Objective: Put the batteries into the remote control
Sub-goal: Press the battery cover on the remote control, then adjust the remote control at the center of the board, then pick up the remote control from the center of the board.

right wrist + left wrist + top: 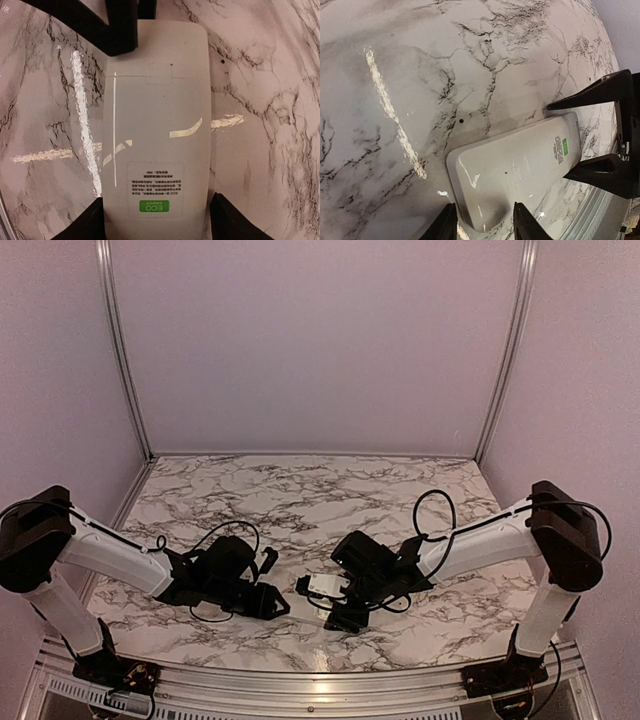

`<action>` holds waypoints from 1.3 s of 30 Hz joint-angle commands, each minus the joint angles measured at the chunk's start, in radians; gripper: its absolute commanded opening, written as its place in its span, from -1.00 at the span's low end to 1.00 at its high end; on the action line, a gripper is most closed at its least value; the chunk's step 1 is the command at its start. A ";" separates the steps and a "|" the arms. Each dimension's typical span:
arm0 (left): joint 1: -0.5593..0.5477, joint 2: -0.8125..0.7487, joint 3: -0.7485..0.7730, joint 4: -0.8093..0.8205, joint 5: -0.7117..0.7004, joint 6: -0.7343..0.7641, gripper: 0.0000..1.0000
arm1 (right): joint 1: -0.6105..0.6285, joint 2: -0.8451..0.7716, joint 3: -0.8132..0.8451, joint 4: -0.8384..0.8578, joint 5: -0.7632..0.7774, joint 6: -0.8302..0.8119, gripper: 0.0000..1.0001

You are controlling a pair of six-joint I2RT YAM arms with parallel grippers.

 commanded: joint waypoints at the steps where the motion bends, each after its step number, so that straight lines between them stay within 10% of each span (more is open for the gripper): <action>1: 0.045 -0.080 -0.031 -0.155 0.099 0.047 -0.09 | -0.019 -0.021 -0.028 0.021 0.077 0.022 0.43; 18: 0.112 -0.189 0.020 -0.180 0.045 0.260 0.85 | -0.127 -0.047 -0.024 0.019 0.197 0.113 0.79; 39: -0.135 0.142 0.333 -0.436 -0.190 0.403 0.62 | -0.195 -0.524 -0.154 0.230 0.178 0.324 0.98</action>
